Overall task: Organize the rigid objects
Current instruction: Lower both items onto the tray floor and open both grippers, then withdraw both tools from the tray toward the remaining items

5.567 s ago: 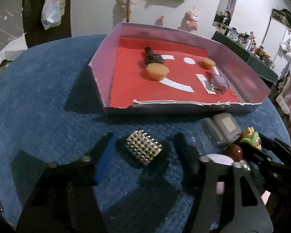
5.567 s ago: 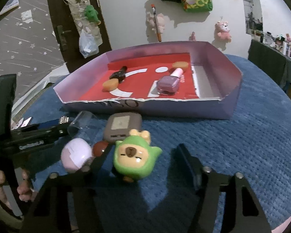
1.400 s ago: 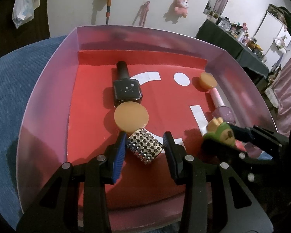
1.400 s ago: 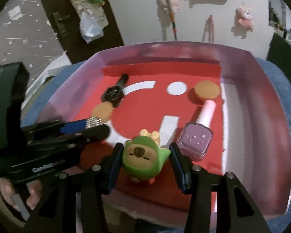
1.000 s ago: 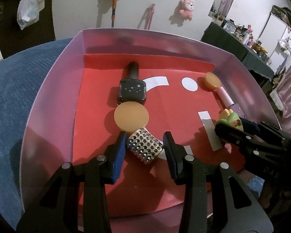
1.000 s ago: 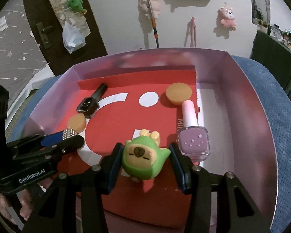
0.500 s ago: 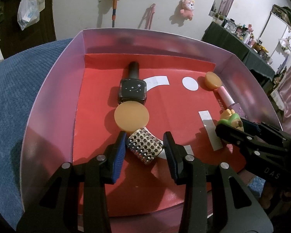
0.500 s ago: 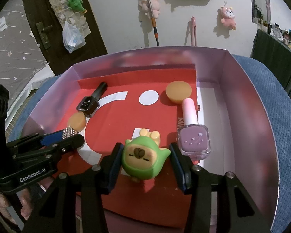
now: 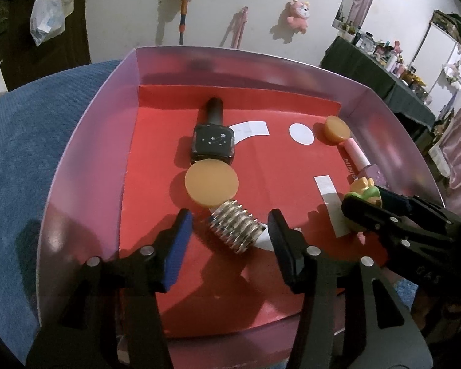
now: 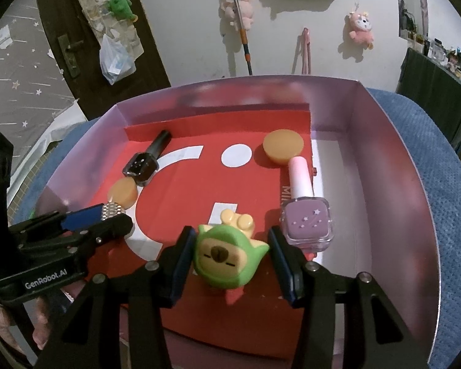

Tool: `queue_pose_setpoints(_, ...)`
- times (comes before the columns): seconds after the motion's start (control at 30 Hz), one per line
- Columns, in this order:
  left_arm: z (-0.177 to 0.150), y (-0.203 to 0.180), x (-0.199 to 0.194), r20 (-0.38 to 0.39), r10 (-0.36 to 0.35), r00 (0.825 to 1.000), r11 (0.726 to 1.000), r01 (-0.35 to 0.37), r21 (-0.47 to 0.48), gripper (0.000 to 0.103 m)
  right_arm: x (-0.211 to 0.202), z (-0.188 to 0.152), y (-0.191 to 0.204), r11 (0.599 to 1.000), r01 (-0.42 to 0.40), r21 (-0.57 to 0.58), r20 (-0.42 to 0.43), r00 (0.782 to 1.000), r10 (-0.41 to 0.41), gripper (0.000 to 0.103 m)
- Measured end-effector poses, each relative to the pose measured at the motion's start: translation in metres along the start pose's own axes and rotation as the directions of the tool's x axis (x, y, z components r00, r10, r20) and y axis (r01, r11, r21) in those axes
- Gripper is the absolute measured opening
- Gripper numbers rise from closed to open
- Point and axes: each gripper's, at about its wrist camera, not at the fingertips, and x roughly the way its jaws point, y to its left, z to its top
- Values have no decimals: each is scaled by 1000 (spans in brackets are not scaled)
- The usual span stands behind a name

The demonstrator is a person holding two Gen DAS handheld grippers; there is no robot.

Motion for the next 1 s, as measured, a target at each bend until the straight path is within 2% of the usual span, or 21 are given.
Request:
queue_pose_setpoints(0.17,-1,-2,-2,5,5,1000,1000,-5,1,50,-6,-1,1,1000,-7,2,12,1000,7,57)
queue_pose_setpoints(0.3,-2,-4,-6,12,-9,1000,1000,9,6,59,-14,-1,2,1000,-12,2,29,1000,12,59)
queue_pose_setpoints(0.57,-6,-7,-17,33,-1,999,1000,1,13,61,-35,-4,3,1000,-21,6,72,997,21,64)
queue_pose_setpoints(0.7,-7,-10,-24,43,-14,999,1000,14,18,68,-46,-7,5,999,-31,5,92,995,31,70)
queue_pose_setpoints(0.93,-13,-14,-38,70,6,998,999,-8,33,69,-63,-13,6,999,-51,16,128,991,48,74)
queue_pose_setpoints(1.0,-14,-14,-43,78,2,997,1000,-4,30,74,-67,-15,7,999,-52,15,136,989,50,77)
